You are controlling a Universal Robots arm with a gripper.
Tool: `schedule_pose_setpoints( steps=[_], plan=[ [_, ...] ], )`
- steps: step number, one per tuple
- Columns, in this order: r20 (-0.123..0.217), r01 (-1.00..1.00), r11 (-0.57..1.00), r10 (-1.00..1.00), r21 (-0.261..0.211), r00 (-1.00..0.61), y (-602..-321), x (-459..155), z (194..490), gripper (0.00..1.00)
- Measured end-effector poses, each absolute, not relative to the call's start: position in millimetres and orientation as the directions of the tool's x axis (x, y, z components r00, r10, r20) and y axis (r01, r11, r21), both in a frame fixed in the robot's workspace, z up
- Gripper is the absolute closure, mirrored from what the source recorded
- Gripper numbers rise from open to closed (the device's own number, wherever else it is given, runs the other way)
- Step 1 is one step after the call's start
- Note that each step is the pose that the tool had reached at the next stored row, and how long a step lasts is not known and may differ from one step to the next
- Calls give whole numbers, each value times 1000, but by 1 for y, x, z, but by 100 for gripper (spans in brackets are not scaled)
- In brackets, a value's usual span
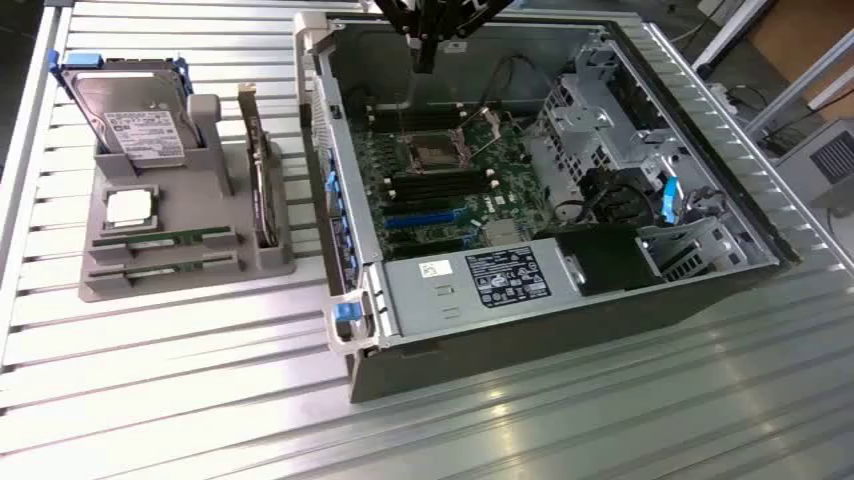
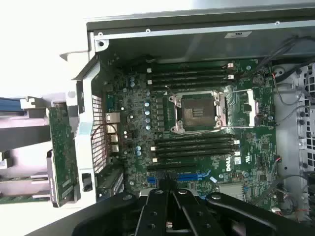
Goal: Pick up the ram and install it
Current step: 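Reach for the ram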
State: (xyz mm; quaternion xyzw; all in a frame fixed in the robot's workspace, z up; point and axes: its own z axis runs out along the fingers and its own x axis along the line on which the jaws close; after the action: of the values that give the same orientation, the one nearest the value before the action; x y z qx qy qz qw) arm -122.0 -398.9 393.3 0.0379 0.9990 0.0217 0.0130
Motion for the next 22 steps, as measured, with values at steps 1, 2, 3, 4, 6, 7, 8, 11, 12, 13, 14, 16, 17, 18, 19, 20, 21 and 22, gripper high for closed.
schedule_pose_setpoints(
  steps=[1, 2, 3, 4, 6, 7, 8, 11, 12, 13, 14, 16, 17, 18, 19, 20, 21, 22],
  plan=[
    [-24, 75, 996, 76, 45, -997, -399, -124, 393, 90],
    [-24, 75, 996, 76, 44, -997, -399, -125, 393, 90],
    [-24, 75, 996, 76, 44, -997, -399, -126, 393, 90],
    [-24, 75, 996, 76, 44, -997, -399, -126, 393, 90],
    [-24, 75, 996, 76, 44, -997, -399, -126, 393, 90],
    [-24, 75, 996, 76, 44, -997, -399, -126, 393, 90],
    [-25, 75, 996, 76, 44, -997, -399, -127, 393, 90],
    [-24, 75, 996, 76, 44, -997, -399, -129, 393, 90],
    [-24, 75, 996, 76, 44, -997, -399, -130, 393, 90],
    [-24, 75, 996, 76, 44, -997, -399, -131, 393, 90],
    [-24, 75, 996, 76, 44, -997, -399, -132, 393, 90],
    [-24, 75, 996, 76, 44, -997, -399, -134, 393, 90],
    [-24, 75, 996, 76, 44, -997, -399, -135, 393, 90],
    [-24, 75, 996, 76, 44, -997, -399, -136, 393, 90],
    [-24, 75, 996, 76, 45, -997, -399, -137, 393, 90],
    [-24, 75, 996, 76, 44, -997, -399, -137, 393, 90],
    [-24, 75, 996, 76, 45, -997, -399, -138, 393, 90],
    [-25, 75, 996, 76, 45, -997, -399, -138, 393, 90]
  ],
)
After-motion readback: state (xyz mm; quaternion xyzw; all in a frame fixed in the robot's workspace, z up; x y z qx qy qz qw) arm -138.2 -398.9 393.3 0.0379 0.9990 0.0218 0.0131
